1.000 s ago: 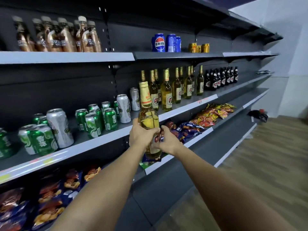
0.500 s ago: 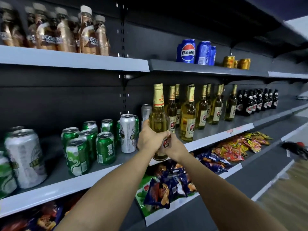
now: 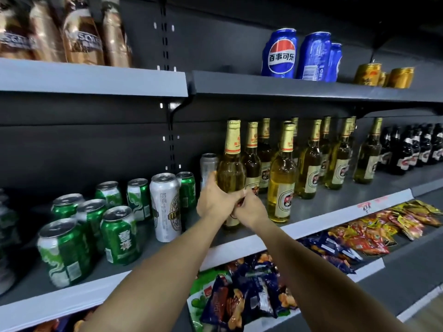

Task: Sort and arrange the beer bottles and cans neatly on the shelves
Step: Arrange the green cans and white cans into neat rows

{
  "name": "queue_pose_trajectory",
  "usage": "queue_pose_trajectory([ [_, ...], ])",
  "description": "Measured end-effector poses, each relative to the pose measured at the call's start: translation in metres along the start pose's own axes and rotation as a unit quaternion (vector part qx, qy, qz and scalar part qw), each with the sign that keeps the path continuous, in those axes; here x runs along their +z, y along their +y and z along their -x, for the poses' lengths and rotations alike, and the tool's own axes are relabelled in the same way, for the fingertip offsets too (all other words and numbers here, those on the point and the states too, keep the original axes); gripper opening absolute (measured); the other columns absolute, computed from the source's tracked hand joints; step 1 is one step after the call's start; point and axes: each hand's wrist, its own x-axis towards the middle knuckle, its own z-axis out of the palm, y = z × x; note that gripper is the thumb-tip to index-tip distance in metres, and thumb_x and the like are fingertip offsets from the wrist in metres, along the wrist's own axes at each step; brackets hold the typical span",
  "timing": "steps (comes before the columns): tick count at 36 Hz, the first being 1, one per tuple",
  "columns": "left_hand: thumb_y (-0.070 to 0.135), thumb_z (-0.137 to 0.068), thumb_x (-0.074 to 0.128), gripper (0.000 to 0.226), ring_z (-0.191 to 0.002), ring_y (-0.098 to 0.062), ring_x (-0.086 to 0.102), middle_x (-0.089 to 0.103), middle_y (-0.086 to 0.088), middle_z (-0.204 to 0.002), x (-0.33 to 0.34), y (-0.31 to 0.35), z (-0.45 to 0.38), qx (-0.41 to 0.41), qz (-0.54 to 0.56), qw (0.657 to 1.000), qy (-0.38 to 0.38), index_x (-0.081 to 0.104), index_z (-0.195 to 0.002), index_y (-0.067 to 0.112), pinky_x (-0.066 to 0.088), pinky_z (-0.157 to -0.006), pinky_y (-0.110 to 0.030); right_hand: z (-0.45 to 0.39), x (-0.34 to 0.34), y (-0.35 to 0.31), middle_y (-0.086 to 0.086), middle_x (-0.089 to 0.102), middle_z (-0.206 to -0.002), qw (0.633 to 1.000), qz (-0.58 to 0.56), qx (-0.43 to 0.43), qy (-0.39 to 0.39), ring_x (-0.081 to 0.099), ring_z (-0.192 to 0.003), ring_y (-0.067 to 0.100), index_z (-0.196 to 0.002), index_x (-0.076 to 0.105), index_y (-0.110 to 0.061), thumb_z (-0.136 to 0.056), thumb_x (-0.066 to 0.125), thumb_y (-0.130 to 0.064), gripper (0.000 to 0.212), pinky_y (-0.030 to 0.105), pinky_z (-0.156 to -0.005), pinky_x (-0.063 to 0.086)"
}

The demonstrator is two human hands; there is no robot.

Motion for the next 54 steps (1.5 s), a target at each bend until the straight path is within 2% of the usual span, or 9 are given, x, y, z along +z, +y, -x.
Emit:
queue_pose_trajectory([
  [7, 0.062, -0.063, 0.078, 0.084, -0.101, -0.022, 0.063, 0.066, 0.005, -0.110, 0.033, 0.002, -0.001, -0.029, -0.021, 0.999, 0.026, 0.041, -0.133, 0.033, 0.055, -0.084, -0.041, -0.017, -0.007, 0.031, 0.005, 0.062, -0.112, 0.999, 0.001, -0.012, -0.033, 0.059, -0.105, 0.027, -0.125, 0.041, -0.014, -0.090, 0.058, -0.023, 0.040, 0.031, -0.083, 0.044],
  [16, 0.059, -0.070, 0.076, 0.080, -0.101, -0.019, 0.063, 0.065, 0.006, -0.111, 0.050, -0.004, 0.003, -0.043, -0.026, 0.997, 0.050, 0.039, -0.134, 0.030, 0.054, -0.084, -0.040, -0.019, 0.014, 0.056, -0.001, 0.056, -0.127, 0.998, -0.038, -0.056, -0.010, 0.057, -0.113, 0.025, -0.131, 0.035, -0.024, -0.083, 0.065, -0.034, 0.058, 0.043, -0.087, 0.050],
  [23, 0.059, -0.090, 0.053, 0.052, -0.101, -0.015, 0.060, 0.063, 0.010, -0.103, 0.050, -0.020, -0.004, -0.074, 0.119, 0.983, 0.114, 0.049, -0.129, 0.026, 0.046, -0.090, -0.033, -0.016, 0.037, 0.070, 0.001, 0.051, -0.136, 0.997, -0.051, -0.042, 0.049, 0.049, -0.125, 0.024, -0.141, 0.032, -0.021, -0.075, 0.071, -0.056, 0.085, 0.042, -0.094, 0.048],
  [29, 0.031, -0.100, 0.046, 0.034, -0.114, -0.029, 0.054, 0.056, -0.012, -0.124, 0.036, -0.032, -0.038, -0.056, 0.016, 0.982, 0.179, 0.048, -0.129, 0.013, 0.044, -0.092, -0.039, -0.011, 0.047, 0.073, 0.005, 0.053, -0.137, 0.993, 0.014, -0.052, 0.108, 0.050, -0.124, 0.023, -0.145, 0.031, -0.014, -0.080, 0.062, -0.063, 0.087, 0.037, -0.093, 0.047],
  [37, 0.011, -0.094, 0.056, 0.073, -0.148, -0.032, 0.004, 0.006, -0.014, -0.160, 0.021, -0.035, -0.092, -0.088, -0.239, 0.967, 0.020, 0.014, -0.153, 0.017, 0.021, -0.117, -0.042, -0.010, 0.053, 0.072, 0.007, 0.059, -0.128, 0.986, 0.032, -0.062, 0.151, 0.058, -0.115, 0.025, -0.140, 0.038, -0.011, -0.080, 0.060, -0.064, 0.083, 0.037, -0.090, 0.050],
  [41, 0.016, -0.096, 0.054, 0.081, -0.148, -0.039, -0.007, -0.010, -0.016, -0.161, 0.019, -0.045, -0.111, -0.146, -0.250, 0.957, -0.034, -0.001, -0.155, 0.018, 0.017, -0.119, -0.050, -0.010, 0.054, 0.074, 0.005, 0.060, -0.126, 0.984, 0.037, -0.067, 0.159, 0.059, -0.113, 0.022, -0.139, 0.038, -0.012, -0.078, 0.059, -0.066, 0.084, 0.036, -0.089, 0.053],
  [46, 0.030, -0.096, 0.058, 0.086, -0.147, -0.040, -0.012, -0.021, -0.017, -0.159, 0.023, -0.058, -0.128, -0.168, -0.230, 0.958, -0.019, -0.002, -0.155, 0.018, 0.013, -0.119, -0.050, -0.011, 0.056, 0.074, 0.004, 0.061, -0.123, 0.983, 0.043, -0.067, 0.164, 0.061, -0.110, 0.022, -0.139, 0.039, -0.013, -0.077, 0.058, -0.067, 0.084, 0.036, -0.087, 0.054],
  [51, 0.031, -0.090, 0.067, 0.080, -0.140, -0.038, 0.022, 0.009, -0.019, -0.155, 0.027, -0.063, -0.134, -0.176, -0.227, 0.957, 0.031, 0.020, -0.151, 0.009, 0.033, -0.111, -0.045, -0.010, 0.057, 0.075, 0.003, 0.062, -0.122, 0.983, 0.045, -0.067, 0.165, 0.061, -0.110, 0.021, -0.139, 0.040, -0.013, -0.077, 0.057, -0.068, 0.084, 0.034, -0.087, 0.053],
  [54, 0.026, -0.087, 0.071, 0.075, -0.131, -0.037, 0.028, 0.019, -0.018, -0.145, 0.027, -0.061, -0.131, -0.171, -0.252, 0.951, 0.062, 0.027, -0.145, 0.004, 0.038, -0.104, -0.045, -0.010, 0.057, 0.075, 0.004, 0.062, -0.121, 0.983, 0.046, -0.068, 0.165, 0.061, -0.109, 0.021, -0.139, 0.041, -0.013, -0.078, 0.057, -0.068, 0.083, 0.034, -0.087, 0.052],
])
